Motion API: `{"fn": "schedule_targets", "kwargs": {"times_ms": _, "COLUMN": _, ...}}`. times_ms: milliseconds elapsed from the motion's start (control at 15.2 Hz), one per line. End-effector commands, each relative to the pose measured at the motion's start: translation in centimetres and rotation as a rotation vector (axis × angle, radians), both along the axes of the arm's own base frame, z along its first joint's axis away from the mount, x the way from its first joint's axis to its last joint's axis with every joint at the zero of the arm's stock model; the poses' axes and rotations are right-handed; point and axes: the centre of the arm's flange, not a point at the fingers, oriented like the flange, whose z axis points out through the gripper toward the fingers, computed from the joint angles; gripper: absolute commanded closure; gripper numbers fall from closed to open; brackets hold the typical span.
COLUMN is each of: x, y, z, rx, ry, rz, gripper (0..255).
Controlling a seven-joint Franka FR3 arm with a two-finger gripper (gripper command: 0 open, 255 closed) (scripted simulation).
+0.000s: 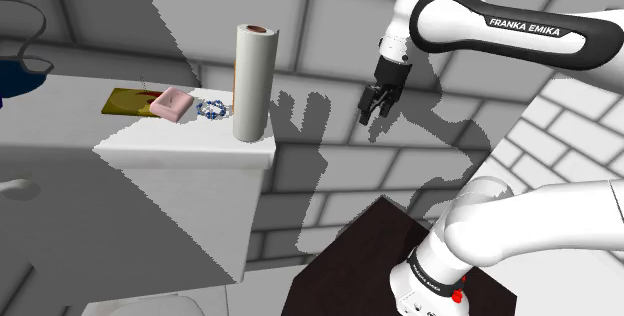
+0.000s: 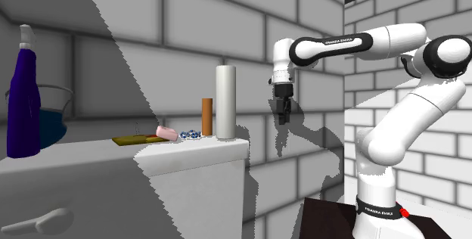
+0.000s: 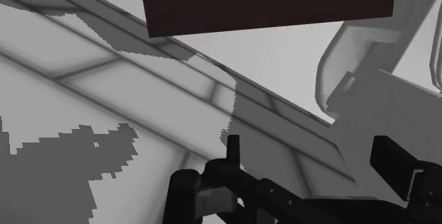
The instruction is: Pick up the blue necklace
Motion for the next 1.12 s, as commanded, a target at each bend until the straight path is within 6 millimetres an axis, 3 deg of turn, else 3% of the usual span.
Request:
{"fn": "schedule_targets", "kwargs": {"times_ms": 0, "x": 0.0, "y": 0.0, "z": 0.0, "rx": 0.0, "ry": 0.0, "rz": 0.0, "gripper": 0}}
{"fn": "schedule_targets", "kwargs": {"times_ms": 1056, "x": 13.7, "y": 13.7, "z": 0.6, "rx": 0.077, "ry": -0.077, "rz": 0.24, "gripper": 0}}
